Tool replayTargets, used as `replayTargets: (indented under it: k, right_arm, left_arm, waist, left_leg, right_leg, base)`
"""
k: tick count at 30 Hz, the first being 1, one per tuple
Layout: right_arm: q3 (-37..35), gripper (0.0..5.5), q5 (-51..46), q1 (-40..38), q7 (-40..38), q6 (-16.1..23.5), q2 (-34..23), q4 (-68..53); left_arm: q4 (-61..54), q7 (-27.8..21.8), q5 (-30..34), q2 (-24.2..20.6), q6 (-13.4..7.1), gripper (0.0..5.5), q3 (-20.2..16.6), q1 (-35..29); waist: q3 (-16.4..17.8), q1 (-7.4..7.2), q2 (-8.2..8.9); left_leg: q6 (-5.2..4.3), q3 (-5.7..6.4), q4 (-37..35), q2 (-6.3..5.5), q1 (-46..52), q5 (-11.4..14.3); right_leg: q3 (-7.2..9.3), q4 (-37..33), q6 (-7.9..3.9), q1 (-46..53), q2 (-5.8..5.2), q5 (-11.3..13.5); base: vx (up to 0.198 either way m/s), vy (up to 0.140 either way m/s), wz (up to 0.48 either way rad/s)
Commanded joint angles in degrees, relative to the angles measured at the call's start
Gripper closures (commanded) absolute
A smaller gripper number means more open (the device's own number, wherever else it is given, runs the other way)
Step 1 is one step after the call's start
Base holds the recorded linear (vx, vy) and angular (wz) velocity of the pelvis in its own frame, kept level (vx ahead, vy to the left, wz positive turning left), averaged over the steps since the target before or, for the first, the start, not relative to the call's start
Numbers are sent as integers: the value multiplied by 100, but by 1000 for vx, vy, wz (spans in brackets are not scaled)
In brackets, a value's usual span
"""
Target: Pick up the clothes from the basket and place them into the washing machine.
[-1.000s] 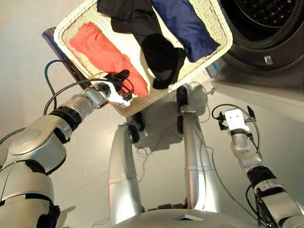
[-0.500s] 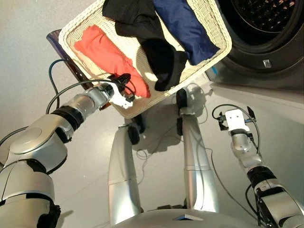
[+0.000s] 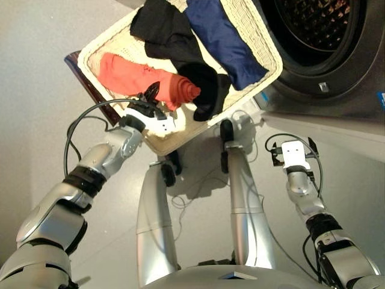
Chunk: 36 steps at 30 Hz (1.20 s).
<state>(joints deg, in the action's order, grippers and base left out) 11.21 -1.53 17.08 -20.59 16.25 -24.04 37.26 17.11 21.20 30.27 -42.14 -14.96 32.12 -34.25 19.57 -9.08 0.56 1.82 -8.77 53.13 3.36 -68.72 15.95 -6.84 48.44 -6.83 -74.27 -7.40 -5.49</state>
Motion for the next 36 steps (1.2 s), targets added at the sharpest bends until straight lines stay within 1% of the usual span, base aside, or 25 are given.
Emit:
replayTargets:
  k: [1, 2, 5, 7, 8, 10, 11, 12, 13, 14, 16, 19, 23, 26, 28, 30, 31, 34, 36]
  right_arm:
    - [-60, 0, -275, -181, -129, 417, -304, -624]
    - [-38, 0, -279, -159, -138, 431, -317, -696]
    - [-36, 0, -158, -155, -171, 491, -456, -1190]
    - [-82, 0, 325, -230, -275, 517, -749, -1984]
    - [-71, 0, 498, -229, -341, 518, -847, -2044]
    - [-69, 0, 695, -219, -233, 548, -1180, -2822]
    - [-19, 0, 693, -223, -127, 576, -1366, -3030]
    - [42, 0, 697, -217, 87, 641, -1672, -3416]
    - [72, 0, 639, -215, 230, 650, -1855, -3619]
    - [111, 0, 614, -137, 320, 652, -2067, -3790]
    - [299, 0, 643, 110, 331, 659, -2271, -3885]
    - [526, 0, 659, 375, 345, 690, -2401, -4127]
    - [924, 0, 767, 761, 372, 659, -2467, -4228]
    - [1175, 0, 662, 937, 527, 687, -2525, -4408]
    - [1432, 0, 575, 1098, 748, 704, -2684, -4540]
    - [1717, 0, 254, 1240, 1162, 731, -2979, -4726]
    - [1721, 0, 159, 1206, 1198, 734, -3045, -4769]
    - [1930, 0, -722, 1239, 1755, 842, -3300, -4943]
    - [2148, 0, -1379, 1343, 2207, 840, -3406, -4947]
  left_arm:
    - [-876, 59, -890, 7, -711, 550, -339, 224]
    - [-945, 10, -1219, 46, -831, 550, -384, 283]
    - [-1271, -122, -2035, 188, -1069, 550, -536, 397]
    - [-1534, -265, -2669, 324, -1276, 550, -693, 521]
    - [-1601, -354, -2985, 394, -1367, 550, -706, 555]
    - [-1897, -681, -3860, 550, -1498, 550, -819, 643]
    - [-1990, -813, -4091, 565, -1538, 550, -832, 655]
    - [-2158, -1079, -4454, 541, -1570, 550, -829, 664]
    - [-2243, -1264, -4681, 524, -1584, 550, -834, 672]
    - [-2399, -1423, -4893, 412, -1584, 550, -795, 629]
    - [-2589, -1614, -5199, 258, -1587, 550, -691, 540]
    - [-2838, -1807, -5643, 224, -1586, 550, -604, 435]
    - [-3077, -2016, -6168, 382, -1539, 550, -454, 377]
    - [-3248, -2187, -6462, 393, -1509, 550, -352, 372]
    - [-3329, -2295, -6556, 300, -1476, 550, -249, 317]
    - [-3407, -2382, -6515, 43, -1448, 550, -154, 226]
    - [-3428, -2391, -6528, -11, -1450, 550, -157, 247]
    - [-3442, -2480, -6701, -193, -1444, 550, -92, 223]
    - [-3477, -2566, -6804, -281, -1416, 550, -38, 186]
  waist:
    - [-57, 50, -238]
    - [-65, 58, -235]
    - [-83, 67, -232]
    - [-106, 69, -227]
    - [-119, 82, -239]
    - [-148, 100, -228]
    - [-160, 110, -229]
    - [-176, 123, -218]
    - [-190, 135, -218]
    - [-216, 155, -220]
    - [-255, 197, -241]
    - [-336, 231, -273]
    - [-442, 285, -297]
    - [-493, 319, -297]
    - [-515, 339, -287]
    - [-549, 354, -274]
    - [-558, 349, -273]
    - [-594, 371, -252]
    - [-597, 386, -241]
  left_leg:
    - [-1, 128, -376, -174, 272, -10]
    - [-1, 136, -394, -188, 296, -23]
    - [-5, 138, -483, -197, 364, -51]
    - [-12, 135, -546, -204, 437, -70]
    - [-10, 141, -566, -208, 468, -76]
    - [-10, 143, -607, -213, 534, -93]
    - [-11, 152, -608, -222, 550, -96]
    - [-17, 152, -622, -224, 564, -103]
    - [-20, 152, -626, -225, 574, -108]
    - [-24, 142, -631, -218, 581, -110]
    - [-28, 130, -617, -214, 561, -110]
    - [-38, 142, -579, -220, 485, -126]
    - [-46, 140, -595, -218, 434, -150]
    - [-44, 148, -598, -215, 418, -171]
    - [-47, 154, -598, -204, 411, -181]
    - [-54, 163, -592, -196, 398, -192]
    - [-57, 163, -587, -194, 397, -198]
    - [-66, 178, -584, -175, 408, -224]
    - [-71, 184, -601, -165, 432, -233]
  right_leg:
    - [430, -262, 299, 561, -18, -236]
    - [431, -278, 300, 591, -20, -231]
    - [444, -331, 293, 656, -45, -218]
    - [437, -366, 283, 715, -54, -208]
    - [437, -379, 276, 746, -62, -206]
    - [431, -393, 266, 795, -66, -193]
    - [424, -395, 262, 809, -67, -184]
    - [424, -394, 255, 829, -74, -183]
    - [431, -395, 253, 844, -81, -187]
    - [435, -413, 255, 858, -94, -188]
    - [445, -433, 251, 850, -108, -176]
    - [458, -408, 258, 786, -119, -180]
    - [479, -388, 264, 728, -128, -172]
    - [477, -383, 258, 706, -128, -152]
    - [477, -398, 249, 706, -132, -124]
    - [482, -405, 244, 703, -138, -120]
    - [484, -406, 244, 705, -141, -118]
    - [482, -406, 240, 722, -159, -107]
    - [487, -416, 238, 741, -168, -99]
  base:
    - [0, 0, 0]
    - [0, 0, 0]
    - [0, 0, 0]
    - [0, 0, 0]
    - [0, 0, 0]
    - [0, 0, 0]
    - [0, 0, 0]
    - [0, 0, 0]
    - [0, 0, 0]
    - [0, 0, 0]
    - [0, 0, 0]
    - [0, 0, 0]
    - [0, 0, 0]
    - [0, 0, 0]
    - [0, 0, 0]
    - [0, 0, 0]
    - [0, 0, 0]
    - [0, 0, 0]
    - [0, 0, 0]
